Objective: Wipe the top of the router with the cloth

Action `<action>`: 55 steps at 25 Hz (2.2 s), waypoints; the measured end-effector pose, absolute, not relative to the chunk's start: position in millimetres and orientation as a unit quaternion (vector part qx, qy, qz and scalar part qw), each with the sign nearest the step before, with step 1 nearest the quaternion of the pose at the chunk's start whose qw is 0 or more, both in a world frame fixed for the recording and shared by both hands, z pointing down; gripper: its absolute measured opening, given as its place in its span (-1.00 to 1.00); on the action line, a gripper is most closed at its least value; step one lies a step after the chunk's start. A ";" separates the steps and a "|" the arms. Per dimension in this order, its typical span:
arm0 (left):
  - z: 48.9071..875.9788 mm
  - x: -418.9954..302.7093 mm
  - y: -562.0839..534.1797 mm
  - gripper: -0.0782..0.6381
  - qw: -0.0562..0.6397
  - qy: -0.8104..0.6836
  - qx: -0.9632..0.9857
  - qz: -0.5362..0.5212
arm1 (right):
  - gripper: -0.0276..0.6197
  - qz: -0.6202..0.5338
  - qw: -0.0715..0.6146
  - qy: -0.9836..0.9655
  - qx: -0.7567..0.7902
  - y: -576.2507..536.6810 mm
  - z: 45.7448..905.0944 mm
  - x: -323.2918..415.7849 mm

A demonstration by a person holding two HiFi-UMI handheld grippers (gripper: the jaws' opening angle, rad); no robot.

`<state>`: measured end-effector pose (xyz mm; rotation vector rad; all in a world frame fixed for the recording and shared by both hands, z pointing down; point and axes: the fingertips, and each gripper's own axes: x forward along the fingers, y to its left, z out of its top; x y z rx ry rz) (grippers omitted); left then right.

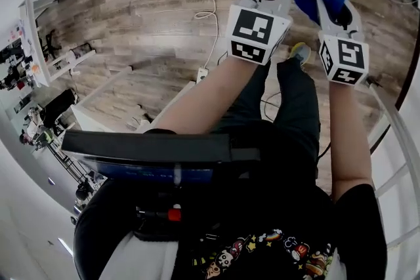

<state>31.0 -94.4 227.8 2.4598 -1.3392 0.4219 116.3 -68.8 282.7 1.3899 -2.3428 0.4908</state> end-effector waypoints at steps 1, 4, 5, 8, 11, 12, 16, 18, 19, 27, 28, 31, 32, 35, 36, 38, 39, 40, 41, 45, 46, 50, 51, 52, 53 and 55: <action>237.7 29.6 -101.0 -0.78 0.154 -0.468 0.858 0.147 | -0.52 0.173 0.188 -0.832 0.493 -74.1 292.9 114.8; 267.2 28.3 -120.1 -0.78 0.150 -0.469 0.859 0.138 | -0.52 0.160 0.190 -0.835 0.492 -92.6 326.5 112.1; 279.0 28.7 -123.9 -0.78 0.148 -0.468 0.861 0.136 | -0.52 0.156 0.193 -0.836 0.490 -96.7 340.0 110.9; 321.7 31.3 -134.1 -0.78 0.148 -0.466 0.862 0.137 | -0.52 0.148 0.205 -0.841 0.477 -107.4 383.3 109.3; 356.5 31.8 -149.6 -0.78 0.144 -0.470 0.861 0.132 | -0.52 0.135 0.213 -0.845 0.471 -123.1 418.6 111.8; 366.9 31.5 -152.7 -0.78 0.143 -0.471 0.861 0.131 | -0.52 0.133 0.216 -0.846 0.469 -126.8 429.5 112.8; 409.0 30.1 -170.0 -0.78 0.132 -0.477 0.858 0.136 | -0.52 0.120 0.222 -0.849 0.465 -148.4 471.1 116.0; 431.5 25.7 -179.9 -0.78 0.130 -0.485 0.853 0.142 | -0.52 0.117 0.226 -0.849 0.464 -157.5 491.2 112.7; 442.0 23.5 -184.0 -0.78 0.128 -0.488 0.851 0.145 | -0.52 0.118 0.230 -0.849 0.461 -160.8 501.0 110.3; 492.7 18.0 -197.9 -0.78 0.125 -0.479 0.855 0.151 | -0.53 0.111 0.269 -0.869 0.401 -178.4 555.1 85.1; 495.4 16.3 -198.1 -0.78 0.124 -0.479 0.856 0.151 | -0.53 0.110 0.275 -0.871 0.393 -179.0 559.4 80.2; 502.9 10.2 -199.7 -0.78 0.118 -0.481 0.857 0.144 | -0.53 0.103 0.294 -0.874 0.374 -180.5 571.7 68.2; 505.9 8.9 -201.1 -0.78 0.115 -0.482 0.857 0.141 | -0.53 0.099 0.299 -0.874 0.370 -181.3 575.6 65.7; 515.2 7.2 -206.8 -0.78 0.107 -0.485 0.858 0.130 | -0.52 0.085 0.304 -0.874 0.368 -185.8 582.8 62.5; 518.1 7.6 -208.0 -0.78 0.105 -0.486 0.858 0.126 | -0.52 0.078 0.304 -0.874 0.371 -187.3 583.4 62.9; 524.1 10.2 -209.9 -0.78 0.100 -0.486 0.860 0.119 | -0.52 0.065 0.302 -0.874 0.376 -190.7 584.0 64.6; 527.1 11.9 -211.6 -0.78 0.099 -0.485 0.861 0.116 | -0.52 0.061 0.299 -0.874 0.379 -193.4 584.2 65.8; 530.0 13.5 -213.5 -0.78 0.098 -0.484 0.862 0.113 | -0.52 0.059 0.296 -0.873 0.382 -196.6 584.5 67.5; 532.5 15.0 -214.8 -0.78 0.099 -0.482 0.863 0.112 | -0.52 0.058 0.293 -0.872 0.387 -199.7 584.8 69.8; 535.3 21.6 -217.2 -0.78 0.093 -0.475 0.867 0.113 | -0.52 0.059 0.293 -0.861 0.412 -211.9 582.9 86.6; 534.8 22.4 -217.9 -0.78 0.092 -0.474 0.868 0.114 | -0.52 0.061 0.293 -0.858 0.417 -215.6 583.5 92.5; 535.3 22.2 -223.7 -0.78 0.089 -0.469 0.872 0.110 | -0.52 0.074 0.289 -0.848 0.438 -231.6 587.4 119.1; 535.2 22.2 -225.9 -0.78 0.087 -0.468 0.873 0.108 | -0.52 0.070 0.290 -0.845 0.444 -235.7 586.8 125.4; 534.8 22.3 -228.1 -0.78 0.085 -0.467 0.874 0.106 | -0.52 0.068 0.291 -0.842 0.449 -239.8 586.0 131.2; 534.5 22.5 -230.1 -0.78 0.081 -0.467 0.874 0.104 | -0.52 0.066 0.291 -0.839 0.455 -243.3 585.3 136.6; 535.2 24.0 -233.5 -0.78 0.076 -0.466 0.876 0.100 | -0.52 0.063 0.290 -0.832 0.468 -249.0 585.6 147.8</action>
